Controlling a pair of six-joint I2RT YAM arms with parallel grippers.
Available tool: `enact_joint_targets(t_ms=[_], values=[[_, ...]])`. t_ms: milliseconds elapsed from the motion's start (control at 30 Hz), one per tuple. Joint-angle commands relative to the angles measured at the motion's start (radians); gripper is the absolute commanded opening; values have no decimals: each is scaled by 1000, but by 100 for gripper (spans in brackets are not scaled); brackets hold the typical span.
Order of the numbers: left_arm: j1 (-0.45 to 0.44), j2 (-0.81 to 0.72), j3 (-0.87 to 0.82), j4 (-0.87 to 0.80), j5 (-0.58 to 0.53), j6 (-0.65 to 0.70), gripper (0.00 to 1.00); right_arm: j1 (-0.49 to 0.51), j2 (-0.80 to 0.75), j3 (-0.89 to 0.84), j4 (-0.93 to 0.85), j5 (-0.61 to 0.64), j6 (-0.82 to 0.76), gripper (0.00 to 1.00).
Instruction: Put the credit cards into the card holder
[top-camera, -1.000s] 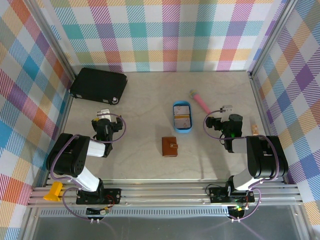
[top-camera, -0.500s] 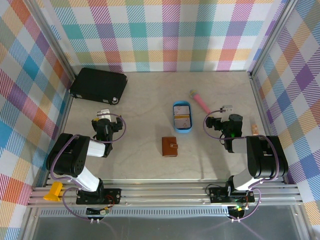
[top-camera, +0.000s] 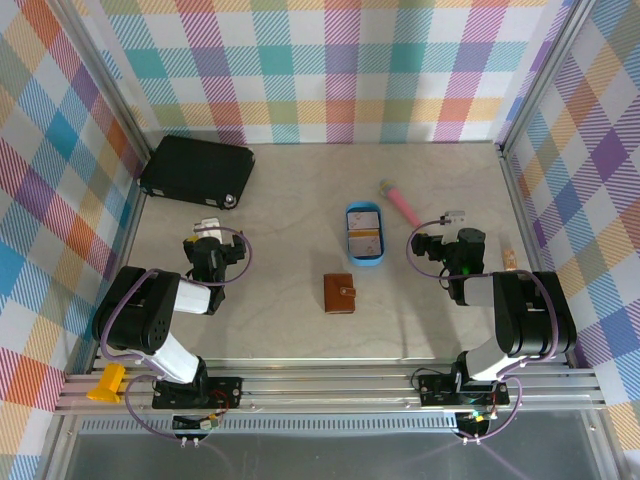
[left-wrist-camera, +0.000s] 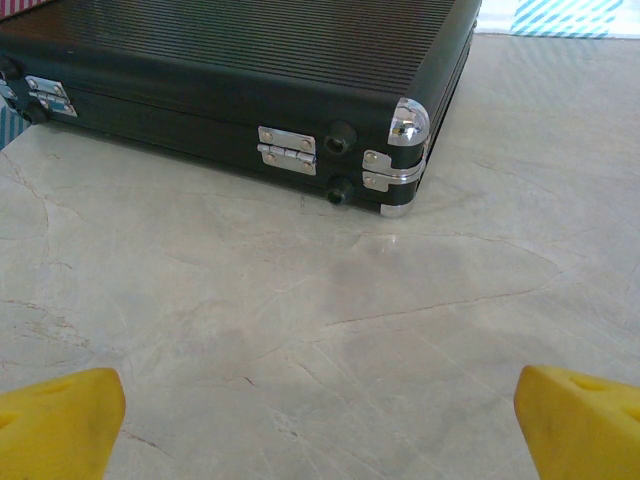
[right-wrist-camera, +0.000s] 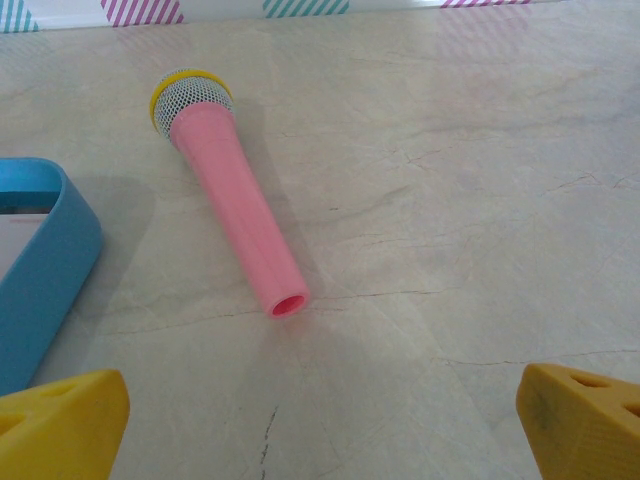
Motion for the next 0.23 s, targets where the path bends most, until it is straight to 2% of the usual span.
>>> enact_joint_targets(t_ms=[0,200], values=[[14,-4,9,0,-7,-5,100,-3,7,20,16,-1,14,99],[13,-4,9,-1,-8,-6,100,-4,5,17,19,-1,13,99]])
